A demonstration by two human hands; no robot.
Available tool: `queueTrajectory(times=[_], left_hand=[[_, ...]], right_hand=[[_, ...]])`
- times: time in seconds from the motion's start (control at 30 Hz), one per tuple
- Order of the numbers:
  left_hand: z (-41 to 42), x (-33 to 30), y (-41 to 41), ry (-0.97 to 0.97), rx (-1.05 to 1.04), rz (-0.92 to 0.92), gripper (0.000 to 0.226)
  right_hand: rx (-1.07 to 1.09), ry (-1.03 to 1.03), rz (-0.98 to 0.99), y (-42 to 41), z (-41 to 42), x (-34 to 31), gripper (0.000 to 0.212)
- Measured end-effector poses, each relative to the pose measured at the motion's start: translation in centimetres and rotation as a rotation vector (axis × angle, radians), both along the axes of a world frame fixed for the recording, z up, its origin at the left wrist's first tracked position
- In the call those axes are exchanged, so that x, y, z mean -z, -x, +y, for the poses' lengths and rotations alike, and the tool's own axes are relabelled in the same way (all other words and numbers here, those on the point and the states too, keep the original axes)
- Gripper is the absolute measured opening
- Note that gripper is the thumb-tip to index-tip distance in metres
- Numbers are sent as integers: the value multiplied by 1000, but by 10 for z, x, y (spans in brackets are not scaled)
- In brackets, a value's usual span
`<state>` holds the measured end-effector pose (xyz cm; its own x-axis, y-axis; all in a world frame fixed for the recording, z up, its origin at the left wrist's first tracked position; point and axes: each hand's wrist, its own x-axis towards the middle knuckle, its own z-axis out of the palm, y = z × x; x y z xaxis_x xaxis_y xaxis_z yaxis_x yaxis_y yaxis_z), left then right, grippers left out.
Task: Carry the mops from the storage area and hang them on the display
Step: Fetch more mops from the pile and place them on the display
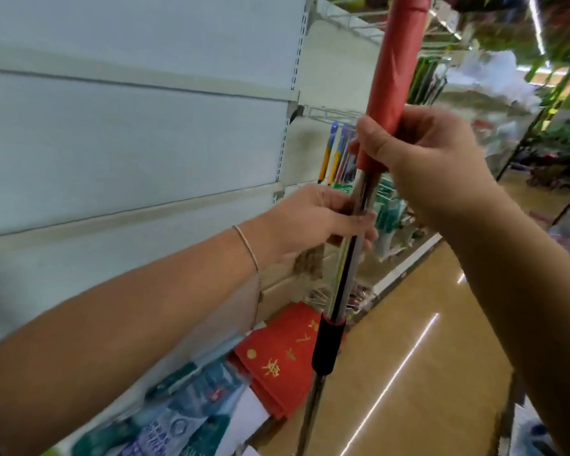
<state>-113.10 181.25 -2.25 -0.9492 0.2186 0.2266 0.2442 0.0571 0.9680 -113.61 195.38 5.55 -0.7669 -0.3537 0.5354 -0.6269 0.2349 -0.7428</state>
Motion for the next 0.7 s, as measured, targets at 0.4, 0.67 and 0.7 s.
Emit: queueTrajectory(times=[0.4, 0.67, 0.7], left_hand=[[-53, -50, -4, 224, -200, 17, 30], [-96, -61, 2, 292, -344, 24, 26], [-101, -64, 3, 281, -369, 30, 22]], right_hand=[[-148, 105, 57, 35, -54, -28, 12], [-190, 157, 37, 47, -100, -33, 12], [-194, 164, 35, 49, -106, -33, 13]])
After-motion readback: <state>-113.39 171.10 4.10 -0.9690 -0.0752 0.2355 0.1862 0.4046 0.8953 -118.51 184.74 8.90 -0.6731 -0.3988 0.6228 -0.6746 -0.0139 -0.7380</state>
